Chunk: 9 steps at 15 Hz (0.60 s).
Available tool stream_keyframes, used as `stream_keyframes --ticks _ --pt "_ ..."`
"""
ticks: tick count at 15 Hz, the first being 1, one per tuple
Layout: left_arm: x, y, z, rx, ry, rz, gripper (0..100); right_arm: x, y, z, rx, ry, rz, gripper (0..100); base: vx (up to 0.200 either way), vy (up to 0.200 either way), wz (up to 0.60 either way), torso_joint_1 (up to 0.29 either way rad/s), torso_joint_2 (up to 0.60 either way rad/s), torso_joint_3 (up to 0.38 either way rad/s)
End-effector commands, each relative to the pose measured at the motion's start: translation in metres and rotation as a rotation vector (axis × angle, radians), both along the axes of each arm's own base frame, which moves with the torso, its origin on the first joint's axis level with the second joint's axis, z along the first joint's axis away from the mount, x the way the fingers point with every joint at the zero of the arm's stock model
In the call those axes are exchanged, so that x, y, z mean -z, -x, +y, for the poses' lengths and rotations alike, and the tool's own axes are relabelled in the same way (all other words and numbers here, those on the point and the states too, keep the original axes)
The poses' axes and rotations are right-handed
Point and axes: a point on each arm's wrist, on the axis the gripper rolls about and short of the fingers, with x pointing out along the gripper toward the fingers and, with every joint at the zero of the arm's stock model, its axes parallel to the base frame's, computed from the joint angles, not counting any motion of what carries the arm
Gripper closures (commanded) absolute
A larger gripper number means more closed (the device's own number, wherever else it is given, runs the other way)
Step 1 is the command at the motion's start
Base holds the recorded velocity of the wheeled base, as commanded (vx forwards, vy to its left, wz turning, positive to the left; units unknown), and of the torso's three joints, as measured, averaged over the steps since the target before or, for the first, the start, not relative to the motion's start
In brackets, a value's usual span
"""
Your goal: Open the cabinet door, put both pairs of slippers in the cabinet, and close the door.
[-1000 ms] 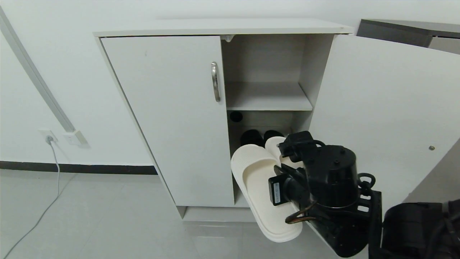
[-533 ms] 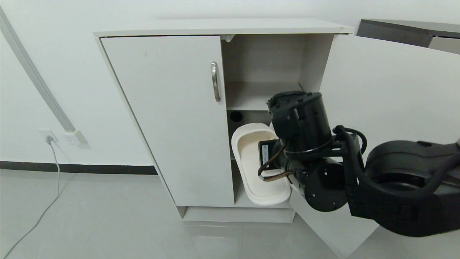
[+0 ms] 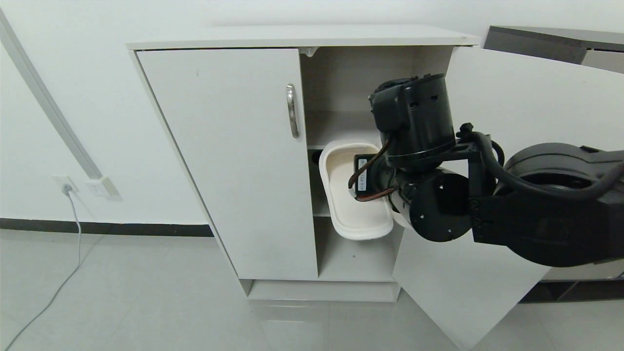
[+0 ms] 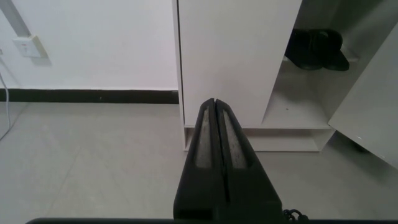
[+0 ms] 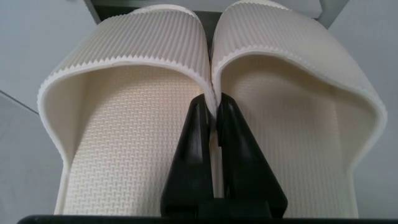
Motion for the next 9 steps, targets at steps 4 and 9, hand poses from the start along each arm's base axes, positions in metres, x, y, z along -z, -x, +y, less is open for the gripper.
stream_keyframes --ticks 4,9 --pt "0.0000 -0.0001 0.0000 -0.001 0.000 0.001 100 -0.0004 -0.0025 -0.0003 0.006 -0.002 -0.002 100 0.000 0.000 0.00 0.000 0.00 0.000" --pt "0.0000 -0.0001 0.0000 0.000 -0.003 0.001 100 0.0009 -0.0037 0.0004 0.007 0.002 0.000 100 0.200 0.000 0.00 0.000 0.00 0.004"
